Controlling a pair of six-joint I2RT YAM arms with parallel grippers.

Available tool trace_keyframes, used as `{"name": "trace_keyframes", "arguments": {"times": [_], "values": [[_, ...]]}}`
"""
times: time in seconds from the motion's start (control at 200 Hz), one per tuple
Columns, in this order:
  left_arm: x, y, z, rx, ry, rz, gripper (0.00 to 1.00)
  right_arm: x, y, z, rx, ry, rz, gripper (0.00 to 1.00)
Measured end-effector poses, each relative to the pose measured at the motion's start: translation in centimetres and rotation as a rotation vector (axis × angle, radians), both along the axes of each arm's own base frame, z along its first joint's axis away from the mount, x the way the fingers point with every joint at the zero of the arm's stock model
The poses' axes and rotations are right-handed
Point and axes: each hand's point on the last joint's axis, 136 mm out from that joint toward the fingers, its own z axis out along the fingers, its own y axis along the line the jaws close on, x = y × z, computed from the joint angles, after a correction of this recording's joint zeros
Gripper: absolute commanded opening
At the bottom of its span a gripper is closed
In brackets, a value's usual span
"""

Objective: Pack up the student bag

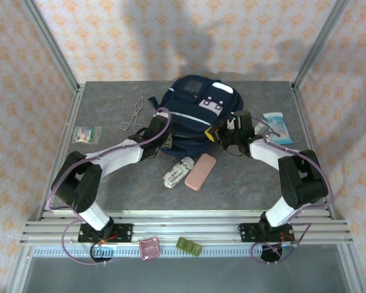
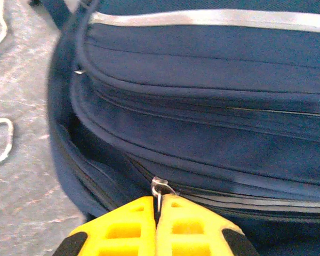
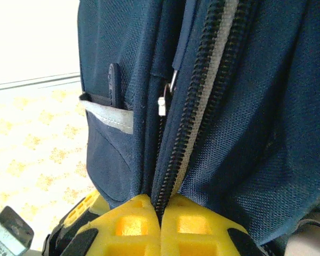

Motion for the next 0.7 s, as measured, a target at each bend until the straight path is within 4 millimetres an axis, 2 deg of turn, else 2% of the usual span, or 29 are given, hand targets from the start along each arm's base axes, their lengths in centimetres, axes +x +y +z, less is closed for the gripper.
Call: {"name": "trace_keyframes", "arguments": {"times": [0.15,0.28,0.375,0.445,0.546,0.601,0.701], "values": [[-0.2,-0.4,1.2,-0.026,-0.02,-0.018,0.0,0.7,-1.2,0.1,-0.019,-0.001,-0.007,0.0],[-0.6,-1.6,1.7,-0.054,-0.022,-0.055,0.0,2.9,-2.2,1.2,-0.044,-0.015,-0.011,0.0],[-1.3,-3.7,2.2,-0.075,-0.026,-0.108,0.0,5.0,-3.7,2.0,-0.065,-0.036,-0.046,0.23],[-2.0,-5.8,3.0,-0.1,-0.033,-0.15,0.0,6.5,-5.6,2.3,-0.094,-0.056,-0.103,0.35],[-2.6,-8.7,3.6,-0.129,-0.031,-0.202,0.0,7.7,-7.6,2.8,-0.107,-0.08,-0.163,0.37],[-2.6,-10.1,3.5,-0.137,-0.025,-0.221,0.0,7.8,-7.4,2.9,-0.1,-0.084,-0.165,0.38],[-2.6,-12.0,2.8,-0.146,-0.005,-0.247,0.0,7.3,-5.8,2.8,-0.082,-0.094,-0.142,0.41]]}}
